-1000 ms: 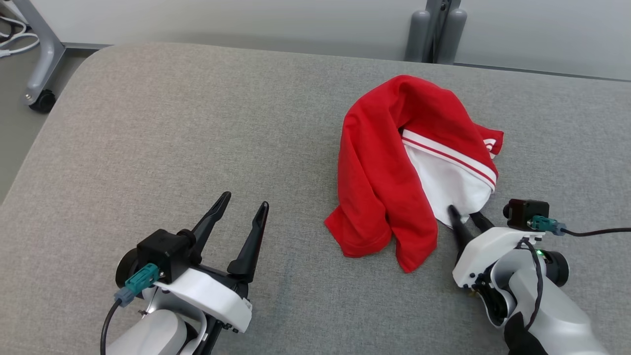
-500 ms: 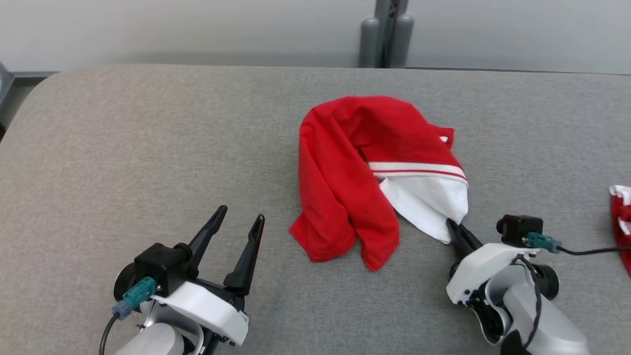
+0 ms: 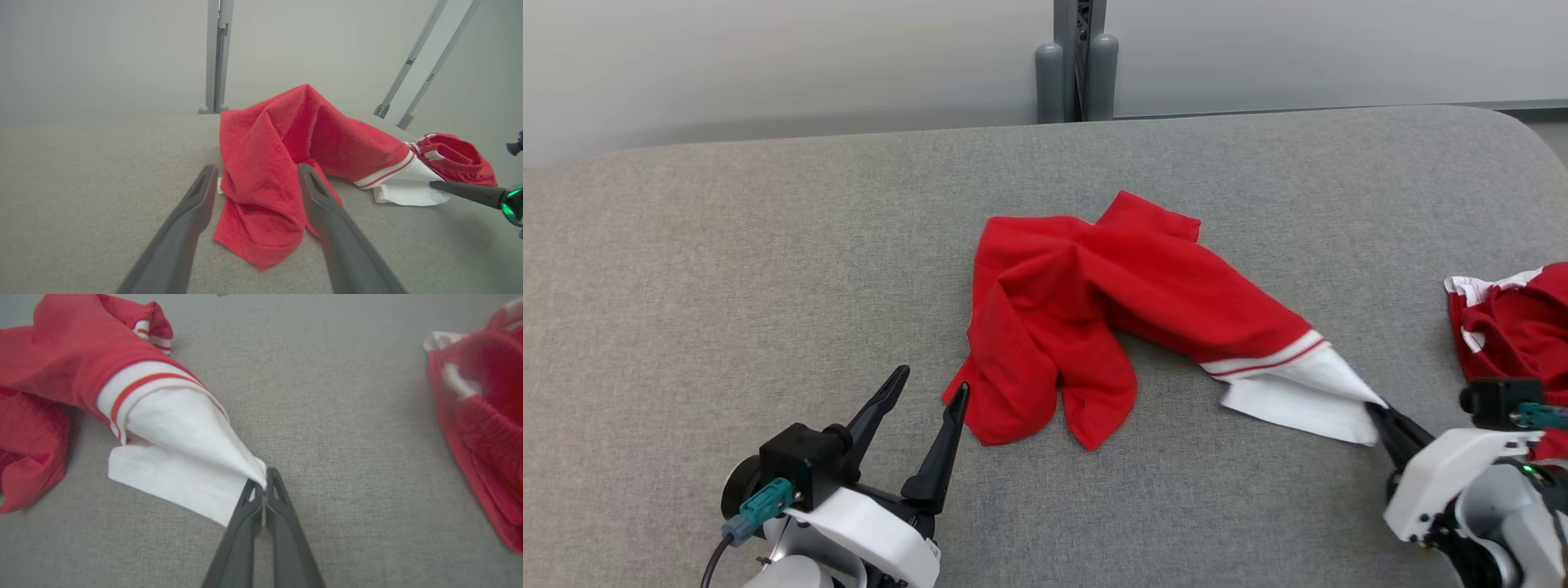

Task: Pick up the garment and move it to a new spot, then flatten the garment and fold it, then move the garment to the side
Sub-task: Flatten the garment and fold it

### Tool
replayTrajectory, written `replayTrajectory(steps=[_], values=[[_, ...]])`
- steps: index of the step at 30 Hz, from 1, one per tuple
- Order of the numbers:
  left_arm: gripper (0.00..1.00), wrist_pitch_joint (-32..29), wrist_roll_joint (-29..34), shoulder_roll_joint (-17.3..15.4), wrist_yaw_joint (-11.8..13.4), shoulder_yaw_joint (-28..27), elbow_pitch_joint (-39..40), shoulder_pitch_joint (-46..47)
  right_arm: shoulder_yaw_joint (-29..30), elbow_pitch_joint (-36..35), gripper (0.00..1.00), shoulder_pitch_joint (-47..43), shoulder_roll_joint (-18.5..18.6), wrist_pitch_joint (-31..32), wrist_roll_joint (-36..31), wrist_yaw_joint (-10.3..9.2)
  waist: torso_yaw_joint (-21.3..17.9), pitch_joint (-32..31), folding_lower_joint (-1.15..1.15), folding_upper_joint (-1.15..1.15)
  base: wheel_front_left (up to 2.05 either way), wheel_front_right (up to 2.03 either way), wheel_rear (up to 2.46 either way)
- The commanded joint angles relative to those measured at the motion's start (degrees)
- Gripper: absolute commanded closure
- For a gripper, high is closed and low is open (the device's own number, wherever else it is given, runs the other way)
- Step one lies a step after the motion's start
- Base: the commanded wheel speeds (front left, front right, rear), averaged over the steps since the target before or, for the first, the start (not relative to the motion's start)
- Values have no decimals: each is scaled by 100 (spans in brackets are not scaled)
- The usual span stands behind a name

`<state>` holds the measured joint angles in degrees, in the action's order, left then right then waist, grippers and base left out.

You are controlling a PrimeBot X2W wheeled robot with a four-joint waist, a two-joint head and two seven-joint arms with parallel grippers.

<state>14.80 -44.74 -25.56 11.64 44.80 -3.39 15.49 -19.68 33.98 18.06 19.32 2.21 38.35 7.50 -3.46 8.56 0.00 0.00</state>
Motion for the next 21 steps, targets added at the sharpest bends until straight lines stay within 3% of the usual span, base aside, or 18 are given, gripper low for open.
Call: replayTrajectory(steps=[1, 7, 8, 9, 10, 11, 21], values=[[0, 2, 12, -12, -32, -7, -15, -45, 47, -82, 100, -86, 41, 71, -34, -2, -10, 7, 0, 0, 0, 0, 0], [0, -56, -3, 41, -110, 108, -98, -45, 390, -621, 100, -443, 126, 466, -248, -1, -51, 14, 0, 0, 0, 0, 0], [0, -78, -3, 60, -115, 141, -119, -51, 430, -683, 89, -473, 110, 477, -306, -1, -57, 8, 0, 0, 0, 0, 0], [0, -90, -7, 82, -143, 172, -145, -58, 474, -731, 65, -504, 78, 512, -355, -1, -65, -1, 0, 0, 0, 0, 0], [0, -104, -13, 112, -158, 207, -171, -68, 515, -785, 11, -544, 39, 534, -415, -2, -75, -13, 0, 0, 0, 0, 0], [0, -108, -20, 140, -171, 241, -203, -81, 553, -839, 0, -577, 5, 522, -466, -1, -89, -27, 0, 0, 0, 0, 0], [0, -202, -166, 459, -276, 414, -836, -49, 1350, -1714, 0, -1006, -119, 504, -852, -2, -390, -182, 0, 0, 0, 0, 0]])
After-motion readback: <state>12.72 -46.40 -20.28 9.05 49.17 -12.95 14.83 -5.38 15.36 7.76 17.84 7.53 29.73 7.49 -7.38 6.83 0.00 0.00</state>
